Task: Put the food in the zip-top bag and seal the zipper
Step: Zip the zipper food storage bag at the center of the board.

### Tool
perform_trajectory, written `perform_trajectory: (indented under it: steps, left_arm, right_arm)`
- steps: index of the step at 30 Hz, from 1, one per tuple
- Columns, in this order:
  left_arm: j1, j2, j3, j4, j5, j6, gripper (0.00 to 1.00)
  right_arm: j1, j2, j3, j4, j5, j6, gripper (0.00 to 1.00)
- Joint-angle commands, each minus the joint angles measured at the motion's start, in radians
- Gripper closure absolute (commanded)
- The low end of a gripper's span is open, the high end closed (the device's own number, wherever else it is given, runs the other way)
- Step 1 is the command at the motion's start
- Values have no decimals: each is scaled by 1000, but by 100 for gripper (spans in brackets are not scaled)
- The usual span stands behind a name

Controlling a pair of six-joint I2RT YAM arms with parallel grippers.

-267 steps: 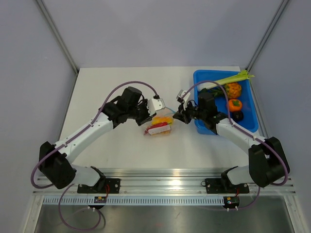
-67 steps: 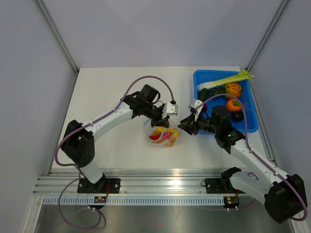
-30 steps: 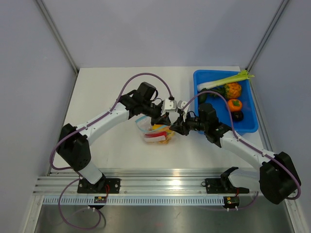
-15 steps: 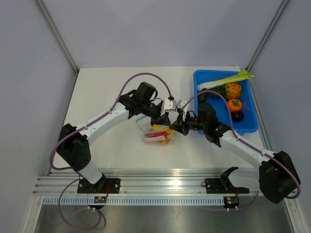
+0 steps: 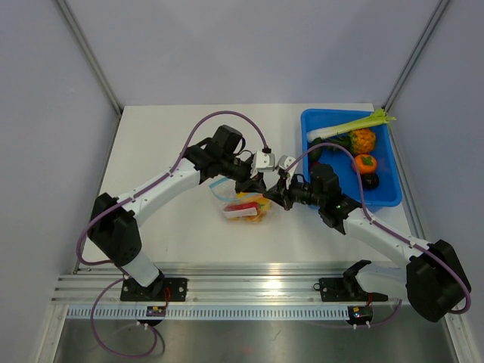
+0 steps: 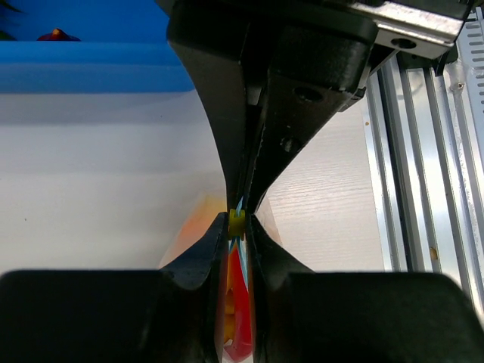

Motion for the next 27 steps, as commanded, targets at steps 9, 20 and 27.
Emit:
perform_trajectory:
  steps: [9,20,27]
  left_arm:
    - [-7,3,38,-18,37,3,81]
    - [-7,24,50,-39,29,-10,100]
    - [-3,35,34,-50,9,-10,100]
  right_arm:
    - [10,-16,13,100,1,11,100]
    - [9,-62,-55,215,111,58,100]
    - [10,-108,-121,286,203,89,100]
